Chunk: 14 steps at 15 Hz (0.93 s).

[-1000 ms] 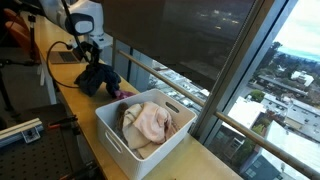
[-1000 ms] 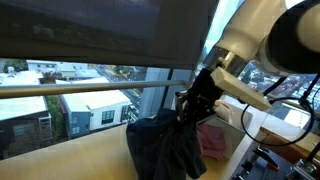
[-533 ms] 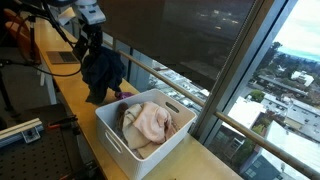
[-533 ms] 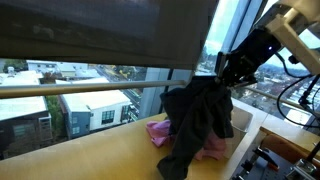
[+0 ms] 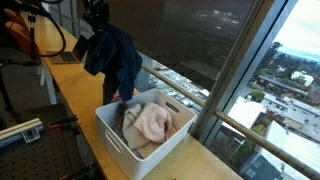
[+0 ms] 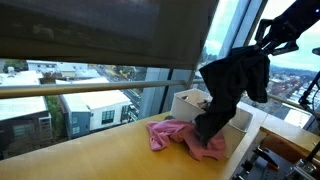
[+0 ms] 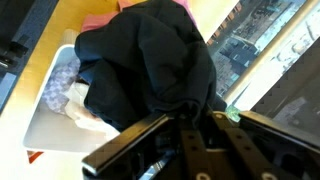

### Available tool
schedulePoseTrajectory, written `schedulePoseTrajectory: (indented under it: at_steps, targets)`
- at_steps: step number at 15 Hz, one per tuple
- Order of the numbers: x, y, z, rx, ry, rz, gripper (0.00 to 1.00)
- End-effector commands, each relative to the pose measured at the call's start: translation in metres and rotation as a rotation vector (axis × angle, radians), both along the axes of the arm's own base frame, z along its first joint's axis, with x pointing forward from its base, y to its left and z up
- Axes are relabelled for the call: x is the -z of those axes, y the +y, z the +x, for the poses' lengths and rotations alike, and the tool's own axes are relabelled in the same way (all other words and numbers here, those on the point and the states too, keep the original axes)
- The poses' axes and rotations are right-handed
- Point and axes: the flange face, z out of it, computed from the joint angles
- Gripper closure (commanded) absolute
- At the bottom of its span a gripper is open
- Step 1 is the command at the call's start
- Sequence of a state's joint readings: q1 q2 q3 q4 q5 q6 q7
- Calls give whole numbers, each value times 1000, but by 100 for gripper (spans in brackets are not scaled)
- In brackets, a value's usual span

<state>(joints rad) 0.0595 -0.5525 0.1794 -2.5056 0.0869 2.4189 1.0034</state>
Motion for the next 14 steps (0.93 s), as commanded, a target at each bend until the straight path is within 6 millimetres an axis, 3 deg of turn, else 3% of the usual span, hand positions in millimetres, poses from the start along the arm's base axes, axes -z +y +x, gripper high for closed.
schedulePoseTrajectory:
  at_steps: [1, 4, 6, 10, 14]
  targets:
    - [7, -15, 14, 21, 25, -39, 97]
    - [18, -39, 30, 47, 59, -86, 97]
    - [12, -63, 41, 74, 68, -128, 97]
    - [-21, -114, 69, 120, 57, -199, 97]
    - [-63, -143, 104, 125, 37, -249, 97]
